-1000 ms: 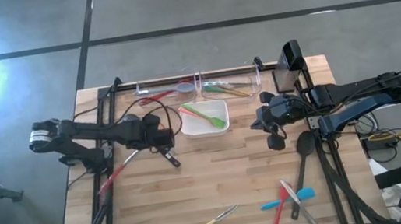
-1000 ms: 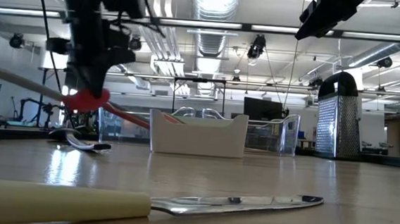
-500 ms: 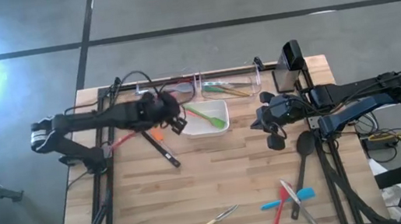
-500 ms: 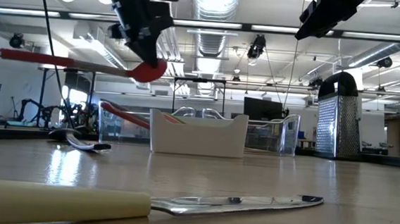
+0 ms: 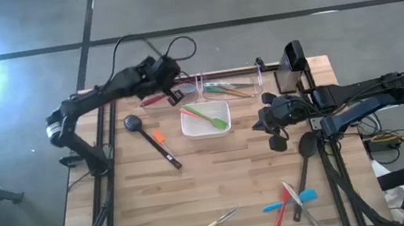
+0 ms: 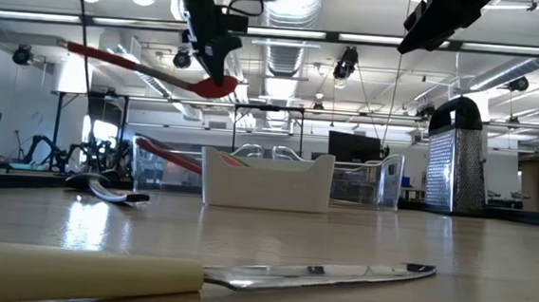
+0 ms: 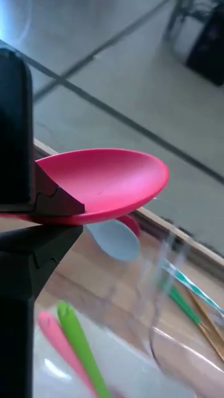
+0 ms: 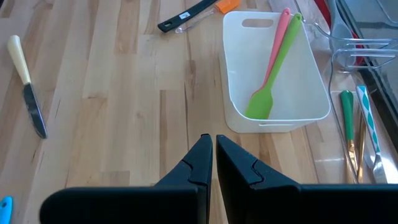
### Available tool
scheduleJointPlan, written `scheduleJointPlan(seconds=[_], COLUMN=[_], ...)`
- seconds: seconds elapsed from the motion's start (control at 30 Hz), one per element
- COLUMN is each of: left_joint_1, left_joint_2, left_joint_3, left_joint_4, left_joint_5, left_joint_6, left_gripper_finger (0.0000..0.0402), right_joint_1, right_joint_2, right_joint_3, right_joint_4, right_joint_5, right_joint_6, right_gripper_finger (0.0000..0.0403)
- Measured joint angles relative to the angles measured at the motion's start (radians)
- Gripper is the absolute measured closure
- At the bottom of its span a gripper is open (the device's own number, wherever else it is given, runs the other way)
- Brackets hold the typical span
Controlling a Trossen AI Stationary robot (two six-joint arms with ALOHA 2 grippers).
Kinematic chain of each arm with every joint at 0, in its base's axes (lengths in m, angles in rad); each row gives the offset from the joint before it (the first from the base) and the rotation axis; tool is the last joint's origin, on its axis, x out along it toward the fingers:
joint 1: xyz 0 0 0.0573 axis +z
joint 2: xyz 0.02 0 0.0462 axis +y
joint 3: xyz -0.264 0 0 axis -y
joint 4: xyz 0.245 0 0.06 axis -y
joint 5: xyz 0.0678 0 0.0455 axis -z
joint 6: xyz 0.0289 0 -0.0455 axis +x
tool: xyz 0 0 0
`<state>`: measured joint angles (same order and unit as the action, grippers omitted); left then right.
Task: Pick & Place Kitchen Items
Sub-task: Put the red serving spoon into the left transparent bin
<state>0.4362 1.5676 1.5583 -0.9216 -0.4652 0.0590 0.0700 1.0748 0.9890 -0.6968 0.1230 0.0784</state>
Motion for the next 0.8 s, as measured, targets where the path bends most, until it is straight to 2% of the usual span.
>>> scheduleJointPlan(seconds=[0.23, 0.43, 0.57, 0.8], left_joint_1=[0.041, 0.047, 0.052, 0.071], left_joint_2=[0.216, 0.368, 0.435, 0.491], left_joint_3=[0.252, 0.398, 0.436, 0.434], left_joint_4=[-0.208, -0.32, -0.336, -0.32], left_joint_5=[0.006, 0.004, -0.001, -0.005], left_joint_6=[0.037, 0.075, 0.091, 0.098], left_gripper_finger=[0.0385, 0.0385, 0.0385, 0.0385], right_joint_1=[0.0, 0.0, 0.0, 0.0], right_joint_2=[0.0, 0.0, 0.0, 0.0], right_joint_3=[0.0, -0.011, -0.027, -0.054], right_joint_4=[0.0, 0.0, 0.0, 0.0], right_joint_5=[0.0, 0.001, 0.001, 0.001], right_joint_6=[-0.005, -0.004, -0.004, -0.004], right_gripper_finger=[0.0385, 0.0385, 0.0385, 0.0385])
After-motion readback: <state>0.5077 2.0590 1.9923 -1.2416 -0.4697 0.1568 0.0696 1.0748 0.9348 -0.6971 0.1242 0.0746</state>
